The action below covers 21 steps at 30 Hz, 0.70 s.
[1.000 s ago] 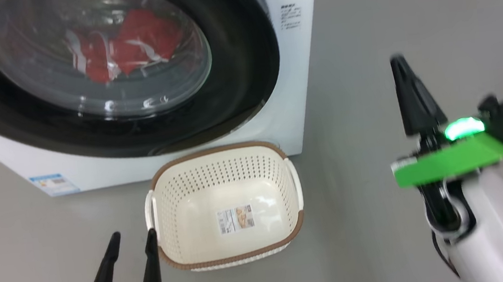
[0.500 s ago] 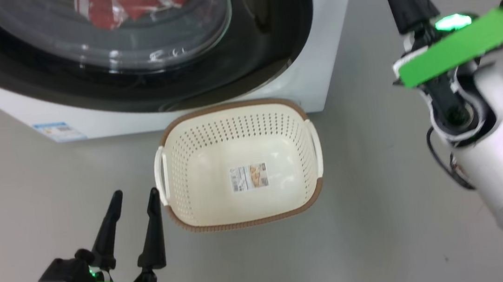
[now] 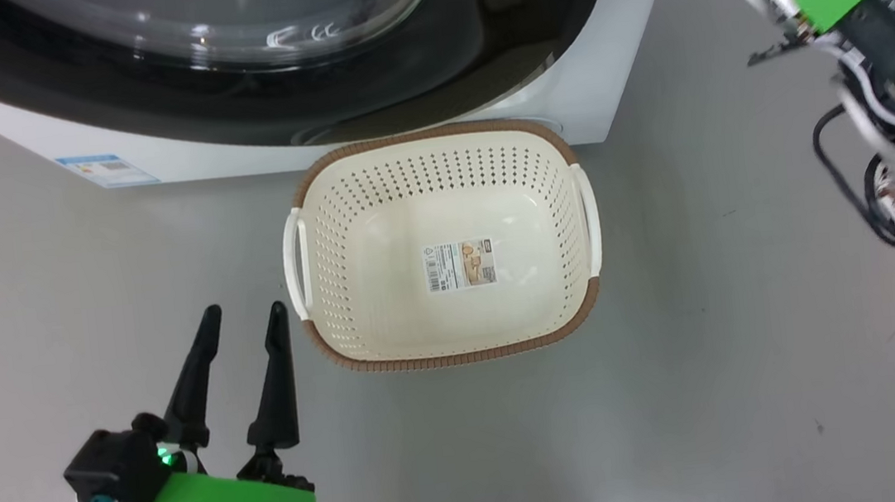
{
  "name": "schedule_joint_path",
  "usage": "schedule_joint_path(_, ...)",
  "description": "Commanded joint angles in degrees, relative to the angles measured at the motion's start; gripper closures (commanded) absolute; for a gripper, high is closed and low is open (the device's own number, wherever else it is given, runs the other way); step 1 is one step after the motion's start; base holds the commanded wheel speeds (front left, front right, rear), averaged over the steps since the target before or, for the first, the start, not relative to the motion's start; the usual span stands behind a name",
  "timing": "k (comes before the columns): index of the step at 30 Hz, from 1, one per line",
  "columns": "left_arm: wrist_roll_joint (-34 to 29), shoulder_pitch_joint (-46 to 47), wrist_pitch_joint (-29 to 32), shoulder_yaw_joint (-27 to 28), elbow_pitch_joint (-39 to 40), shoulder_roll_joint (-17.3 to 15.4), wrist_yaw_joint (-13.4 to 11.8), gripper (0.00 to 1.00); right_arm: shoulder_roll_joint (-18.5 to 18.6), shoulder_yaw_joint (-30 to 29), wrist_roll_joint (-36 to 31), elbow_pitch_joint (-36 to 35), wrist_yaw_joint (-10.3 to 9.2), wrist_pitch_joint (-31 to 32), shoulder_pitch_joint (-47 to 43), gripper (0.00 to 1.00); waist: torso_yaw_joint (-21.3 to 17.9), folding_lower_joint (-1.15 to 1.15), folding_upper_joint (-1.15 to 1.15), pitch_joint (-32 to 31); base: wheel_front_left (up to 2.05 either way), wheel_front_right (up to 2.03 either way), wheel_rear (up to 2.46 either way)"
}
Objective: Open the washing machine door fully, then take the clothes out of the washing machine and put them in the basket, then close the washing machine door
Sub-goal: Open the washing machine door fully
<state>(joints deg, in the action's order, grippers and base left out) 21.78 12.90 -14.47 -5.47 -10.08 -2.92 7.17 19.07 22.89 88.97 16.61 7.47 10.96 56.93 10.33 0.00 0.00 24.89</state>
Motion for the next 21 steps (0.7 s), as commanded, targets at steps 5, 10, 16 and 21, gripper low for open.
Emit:
schedule_joint_path(5, 0.5, 1.3, -0.5, 1.1, 1.1, -1.8, 0.3, 0.0, 0.0, -0.4, 5.3, 0.9, 0.02, 7.2, 3.2, 1.0, 0.4, 0.0, 0.0, 1.6, 0.0, 0.0, 0.0)
schedule_joint_path(10, 0.9, 1.8, -0.5, 0.4, 1.2, -1.9, 0.3, 0.0, -0.2, -0.6, 7.3, 4.2, 0.02, 11.4, 6.7, 1.0, 0.8, 0.0, 0.0, 3.0, 0.0, 0.0, 0.0)
schedule_joint_path(16, 1.3, 2.5, -0.5, -0.1, 1.1, -2.1, 0.3, 0.0, -1.2, 0.1, 7.7, 6.9, 0.02, 14.2, 9.7, 1.0, 1.4, 0.0, 0.0, 4.0, 0.0, 0.0, 0.0)
schedule_joint_path(21, 1.5, 2.7, -0.5, -0.4, 1.1, -2.0, 0.3, 0.0, -2.0, 0.0, 7.5, 8.0, 0.02, 14.7, 11.2, 1.0, 1.7, 0.0, 0.0, 4.4, 0.0, 0.0, 0.0)
